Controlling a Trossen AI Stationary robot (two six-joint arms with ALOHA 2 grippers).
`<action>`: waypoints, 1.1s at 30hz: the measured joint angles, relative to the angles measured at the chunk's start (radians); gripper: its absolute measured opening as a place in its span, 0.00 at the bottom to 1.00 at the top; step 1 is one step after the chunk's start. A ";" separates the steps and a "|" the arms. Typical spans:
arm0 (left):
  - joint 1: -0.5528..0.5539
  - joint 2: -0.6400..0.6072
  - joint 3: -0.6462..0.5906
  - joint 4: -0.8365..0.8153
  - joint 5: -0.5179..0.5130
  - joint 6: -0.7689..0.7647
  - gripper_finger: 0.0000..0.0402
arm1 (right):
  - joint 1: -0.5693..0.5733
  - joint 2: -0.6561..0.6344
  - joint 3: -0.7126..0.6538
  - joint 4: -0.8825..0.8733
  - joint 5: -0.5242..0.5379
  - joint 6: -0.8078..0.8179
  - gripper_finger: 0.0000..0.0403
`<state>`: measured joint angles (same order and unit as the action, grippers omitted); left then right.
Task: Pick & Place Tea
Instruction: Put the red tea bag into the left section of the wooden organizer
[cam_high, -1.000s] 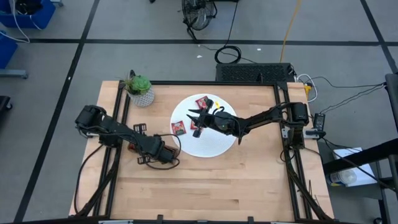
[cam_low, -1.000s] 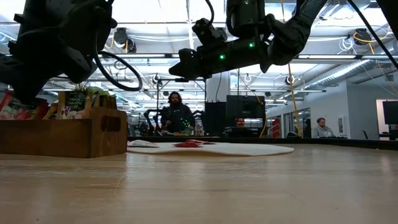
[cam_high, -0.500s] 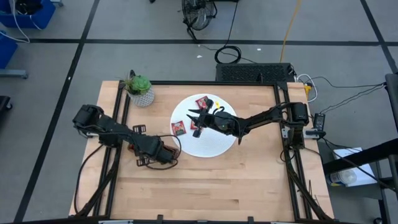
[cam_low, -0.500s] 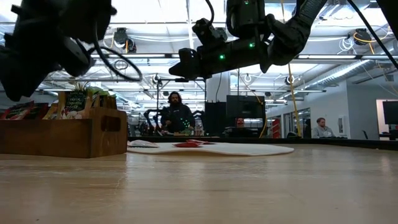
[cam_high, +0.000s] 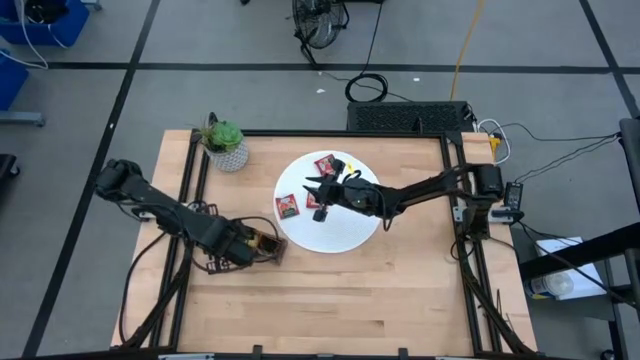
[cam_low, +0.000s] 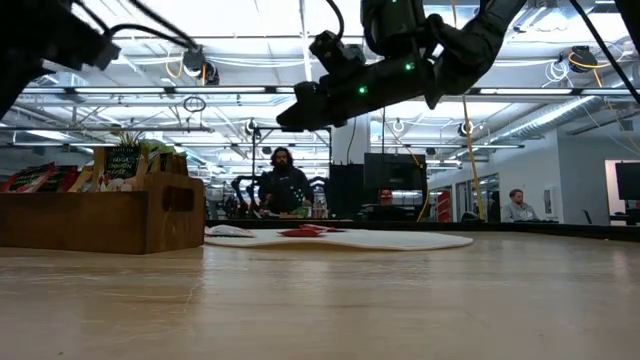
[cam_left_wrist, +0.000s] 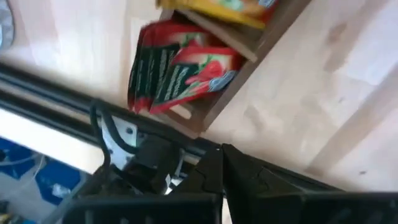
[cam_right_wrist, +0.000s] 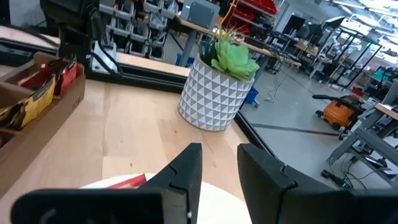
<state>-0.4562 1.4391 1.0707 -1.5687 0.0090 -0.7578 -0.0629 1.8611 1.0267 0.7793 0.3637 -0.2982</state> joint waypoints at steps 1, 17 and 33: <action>-0.005 0.000 -0.013 0.004 0.005 -0.010 0.02 | 0.001 -0.008 0.000 -0.016 0.000 0.000 0.22; 0.037 0.001 -0.281 0.309 -0.054 -0.052 0.00 | 0.022 -0.037 0.000 -0.067 -0.002 -0.010 0.22; 0.094 -0.004 -0.350 0.490 0.001 0.046 0.00 | 0.022 -0.037 0.000 -0.071 -0.002 -0.002 0.22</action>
<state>-0.3624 1.4349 0.7208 -1.0788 0.0102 -0.7120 -0.0410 1.8244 1.0267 0.7079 0.3618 -0.2999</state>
